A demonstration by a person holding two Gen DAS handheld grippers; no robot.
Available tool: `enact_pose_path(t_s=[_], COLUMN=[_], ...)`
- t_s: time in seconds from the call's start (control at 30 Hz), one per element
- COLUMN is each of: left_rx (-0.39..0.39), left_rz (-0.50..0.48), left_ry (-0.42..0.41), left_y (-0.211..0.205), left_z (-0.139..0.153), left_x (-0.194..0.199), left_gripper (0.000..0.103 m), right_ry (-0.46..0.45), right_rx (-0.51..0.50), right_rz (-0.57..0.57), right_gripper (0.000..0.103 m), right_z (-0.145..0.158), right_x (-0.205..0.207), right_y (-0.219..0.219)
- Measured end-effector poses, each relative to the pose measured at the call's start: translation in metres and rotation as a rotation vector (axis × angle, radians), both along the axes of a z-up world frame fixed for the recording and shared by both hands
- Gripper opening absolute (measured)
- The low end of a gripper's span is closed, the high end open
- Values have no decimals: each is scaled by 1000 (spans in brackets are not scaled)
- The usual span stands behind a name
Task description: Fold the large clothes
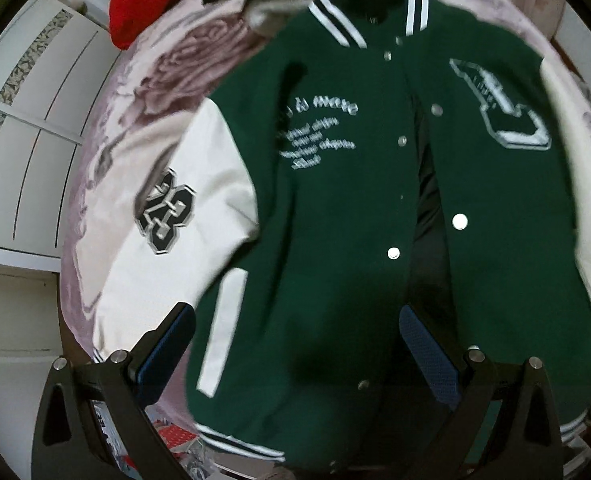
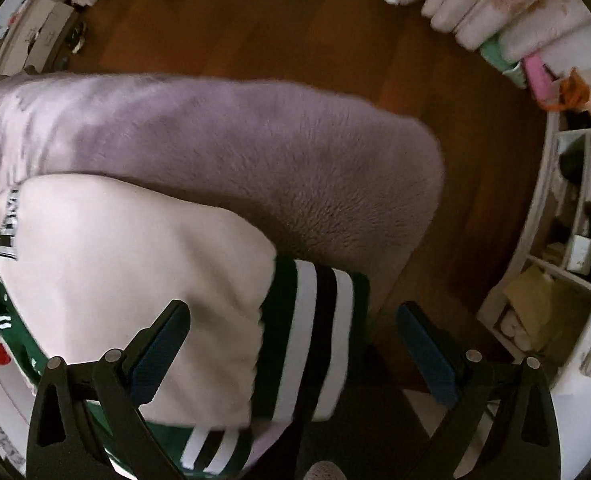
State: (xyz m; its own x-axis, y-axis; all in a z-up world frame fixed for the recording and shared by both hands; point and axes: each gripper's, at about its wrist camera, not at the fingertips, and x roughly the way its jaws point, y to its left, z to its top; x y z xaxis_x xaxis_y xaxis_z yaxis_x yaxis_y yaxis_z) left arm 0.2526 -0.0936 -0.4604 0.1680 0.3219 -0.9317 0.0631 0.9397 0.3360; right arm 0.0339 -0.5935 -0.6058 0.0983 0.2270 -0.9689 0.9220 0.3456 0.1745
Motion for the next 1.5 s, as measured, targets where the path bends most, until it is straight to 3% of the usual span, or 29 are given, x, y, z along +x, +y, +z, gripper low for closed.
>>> enact_pose_path(t_s=[0.07,0.13,0.2,0.27,0.3,0.4,0.47,0.5,0.57,0.63,0.7,0.77,0.8,0.9,0.93,0.97,1.0,1.17,1.23,1.3,1.4,1.5], left_rx=[-3,-2,6,8,7,8,4,3,-4,-7,-12,-10,-12,-21,-24,-27,-28,-20,-19,-20,-26,-35], left_rz=[-7,-41,-87,-127,-142,-192,-212,-218,-220,-227,-229,-229,-225,-207,-199,-194,-190,-181,-171,-148,-106,-59], left_ry=[15,22,25,21,17,3,-5,-3,10,15,10,8,13,25,29,32,33,25,18,12,7,-10], left_y=[-8,-19,-31,-41,-45,-58,-64,-67,-71,-74,-74,-74,-73,-71,-70,-69,-70,-60,-54,-44,-28,-5], left_z=[-14,-23,-29,-30,-29,-29,-33,-36,-44,-49,-50,-54,-56,-63,-66,-68,-69,-69,-68,-67,-65,-58], left_x=[6,9,11,13,14,16,19,21,24,26,29,30,31,34,35,37,37,44,47,51,54,59], left_gripper=[103,103,103,103,103,103,103,103,103,103,103,103,103,103,103,103,103,103,103,103,103,103], right_ry=[-65,-87,-96,-91,-98,-126,-85,-66,-40,-31,-93,-144,-176,-289,-353,-382,-446,-591,-608,-590,-588,-583], right_rx=[61,80,36,-20,-58,-264,-331,-308,-153,-84,-77,-81,-69,42,143,188,243,275,247,213,123,1], right_rz=[-21,-19,12,47,56,53,81,98,97,86,10,-98,-158,-278,-305,-327,-376,-601,-684,-682,-623,-517], right_gripper=[103,95,50,27,22,21,21,21,23,33,55,64,64,66,66,66,66,67,63,10,5,4], right_z=[-18,-27,-21,-9,1,39,33,22,-26,-47,-40,-30,-20,-25,-48,-54,-79,-140,-151,-149,-132,-77], right_x=[0,4,10,15,16,15,24,34,39,35,12,-20,-35,-57,-61,-60,-60,-52,-58,-55,-51,-34], right_y=[3,9,15,19,18,-5,-21,-28,-38,-43,-47,-47,-46,-25,-13,-5,3,13,18,23,19,8])
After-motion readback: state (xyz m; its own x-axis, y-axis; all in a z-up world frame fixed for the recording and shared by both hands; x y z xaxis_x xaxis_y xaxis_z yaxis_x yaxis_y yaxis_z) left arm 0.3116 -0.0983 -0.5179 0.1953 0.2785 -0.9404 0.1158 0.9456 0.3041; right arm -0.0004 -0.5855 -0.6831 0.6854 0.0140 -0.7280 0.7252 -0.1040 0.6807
